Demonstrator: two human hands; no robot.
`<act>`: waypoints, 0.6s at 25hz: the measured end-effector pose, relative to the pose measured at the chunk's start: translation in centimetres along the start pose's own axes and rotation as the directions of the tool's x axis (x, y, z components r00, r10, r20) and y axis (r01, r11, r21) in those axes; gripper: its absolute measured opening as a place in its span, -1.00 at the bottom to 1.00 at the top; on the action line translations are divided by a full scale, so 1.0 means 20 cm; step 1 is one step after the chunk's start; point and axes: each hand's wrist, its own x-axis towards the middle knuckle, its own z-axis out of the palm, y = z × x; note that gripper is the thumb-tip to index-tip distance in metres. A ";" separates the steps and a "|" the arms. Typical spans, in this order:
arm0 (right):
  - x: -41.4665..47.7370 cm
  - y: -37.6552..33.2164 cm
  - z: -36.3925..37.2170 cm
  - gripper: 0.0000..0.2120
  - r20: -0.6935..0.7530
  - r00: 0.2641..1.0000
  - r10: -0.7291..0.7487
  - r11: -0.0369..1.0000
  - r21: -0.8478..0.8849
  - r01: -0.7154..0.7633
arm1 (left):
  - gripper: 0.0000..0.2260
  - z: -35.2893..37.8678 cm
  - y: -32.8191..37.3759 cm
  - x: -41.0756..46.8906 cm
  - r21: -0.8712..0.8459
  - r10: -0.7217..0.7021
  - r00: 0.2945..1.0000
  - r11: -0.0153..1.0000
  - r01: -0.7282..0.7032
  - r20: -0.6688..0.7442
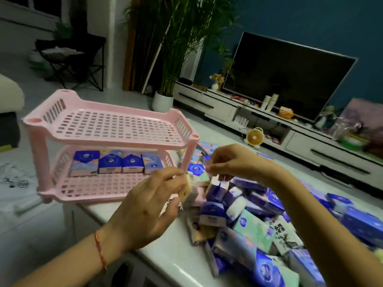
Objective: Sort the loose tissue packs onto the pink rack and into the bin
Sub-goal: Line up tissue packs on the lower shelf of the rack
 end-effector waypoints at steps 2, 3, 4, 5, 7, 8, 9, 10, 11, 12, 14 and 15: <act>0.03 0.12 -0.08 -0.88 -0.180 0.983 0.033 0.951 -0.297 -0.086 | -0.74 0.02 0.00 0.00 -0.005 -0.010 1.000 1.000 0.010 0.013; 0.04 0.17 -0.11 -0.82 -0.188 0.975 0.116 0.875 -0.446 -0.190 | -0.74 0.03 0.00 0.00 -0.003 -0.034 0.999 0.999 0.034 0.015; 0.04 0.22 -0.13 -0.75 -0.176 0.955 0.237 0.783 -0.547 -0.296 | -0.73 0.03 0.00 -0.01 0.000 -0.056 0.998 0.998 0.056 0.010; 0.05 0.27 -0.13 -0.69 -0.160 0.924 0.347 0.711 -0.598 -0.371 | -0.73 0.03 -0.01 -0.01 -0.005 -0.071 0.997 0.997 0.071 0.003; 0.04 0.36 -0.12 -0.59 -0.133 0.896 0.424 0.706 -0.571 -0.419 | -0.73 0.03 0.01 -0.02 -0.029 -0.090 0.996 0.995 0.090 0.001; 0.02 0.37 -0.11 -0.55 -0.125 0.894 0.431 0.730 -0.534 -0.426 | -0.74 0.03 0.02 -0.01 -0.044 -0.090 0.996 0.995 0.091 0.022; 0.00 0.37 -0.11 -0.52 -0.123 0.894 0.431 0.743 -0.513 -0.429 | -0.76 0.03 0.02 -0.01 -0.062 -0.090 0.995 0.994 0.093 0.049; -0.03 0.34 -0.12 -0.51 -0.124 0.896 0.427 0.749 -0.506 -0.427 | -0.78 0.03 0.04 0.00 -0.092 -0.107 0.992 0.989 0.113 0.072; -0.06 0.30 -0.15 -0.53 -0.125 0.901 0.415 0.755 -0.505 -0.418 | -0.80 0.02 0.08 -0.01 -0.148 -0.157 0.983 0.974 0.169 0.093; -0.10 0.24 -0.19 -0.54 -0.138 0.909 0.393 0.771 -0.490 -0.407 | -0.81 0.01 0.12 -0.01 -0.240 -0.243 0.963 0.934 0.265 0.116; -0.17 0.08 -0.24 -0.58 -0.173 0.945 0.277 0.862 -0.391 -0.324 | -0.76 0.00 0.21 0.02 -0.598 -0.492 0.828 0.590 0.543 0.267; -0.20 -0.02 -0.21 -0.62 -0.149 0.969 0.195 0.909 -0.345 -0.236 | -0.73 0.01 0.26 0.07 -0.724 -0.567 0.732 0.313 0.615 0.377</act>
